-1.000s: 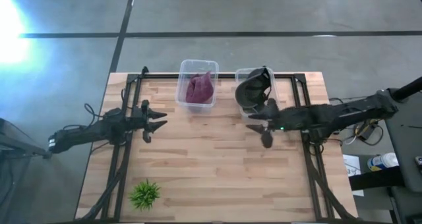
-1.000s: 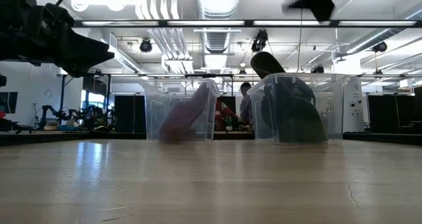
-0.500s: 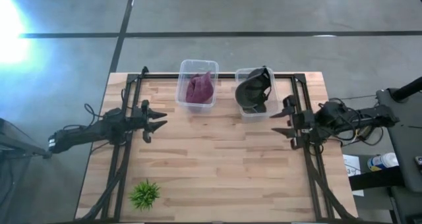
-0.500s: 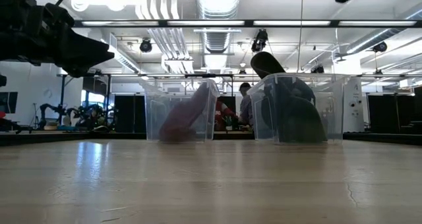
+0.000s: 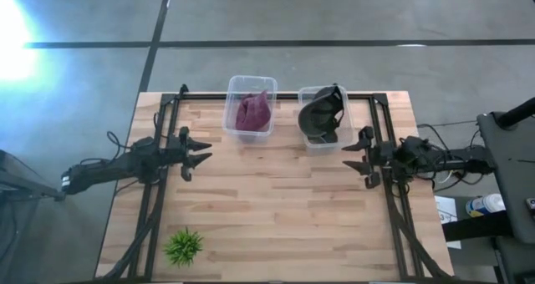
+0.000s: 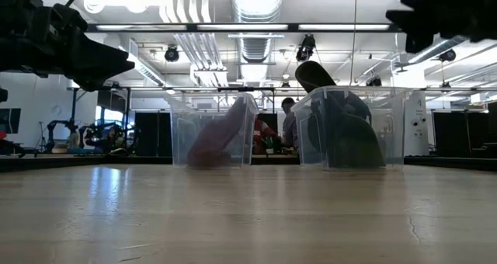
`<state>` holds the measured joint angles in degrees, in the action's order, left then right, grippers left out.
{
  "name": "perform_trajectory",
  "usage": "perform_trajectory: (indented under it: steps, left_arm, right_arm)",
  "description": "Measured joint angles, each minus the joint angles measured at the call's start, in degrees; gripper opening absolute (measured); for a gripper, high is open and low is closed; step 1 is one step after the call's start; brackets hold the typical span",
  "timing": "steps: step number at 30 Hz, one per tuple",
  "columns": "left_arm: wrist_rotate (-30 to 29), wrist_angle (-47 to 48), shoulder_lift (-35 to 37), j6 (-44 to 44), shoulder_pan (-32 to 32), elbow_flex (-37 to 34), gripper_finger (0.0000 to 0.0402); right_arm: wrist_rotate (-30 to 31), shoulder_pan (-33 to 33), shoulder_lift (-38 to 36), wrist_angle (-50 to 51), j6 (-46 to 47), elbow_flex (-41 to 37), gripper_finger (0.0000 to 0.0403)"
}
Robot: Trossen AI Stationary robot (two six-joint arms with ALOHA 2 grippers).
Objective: Pick & Place hat
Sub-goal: Return to Home Position
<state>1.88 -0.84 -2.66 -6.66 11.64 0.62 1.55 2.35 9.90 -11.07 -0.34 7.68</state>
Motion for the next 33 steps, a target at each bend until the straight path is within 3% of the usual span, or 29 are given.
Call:
perform_trajectory:
  steps: [8, 16, 33]
  left_arm:
    - [-0.01, 0.0, 0.01, 0.0, 0.0, 0.0, 0.0147]
    - [0.01, 0.0, -0.01, 0.0, 0.0, 0.0, 0.0147]
    - [0.02, -0.09, -0.01, 0.0, 0.0, 0.0, 0.0147]
  right_arm:
    - [-0.03, -0.05, -6.27, -1.31, 0.22, -7.04, 0.0194]
    - [-0.01, -0.05, -9.93, 3.96, 0.37, -7.17, 0.0194]
    - [-0.01, -0.05, -7.81, 4.9, 0.35, -7.17, 0.0194]
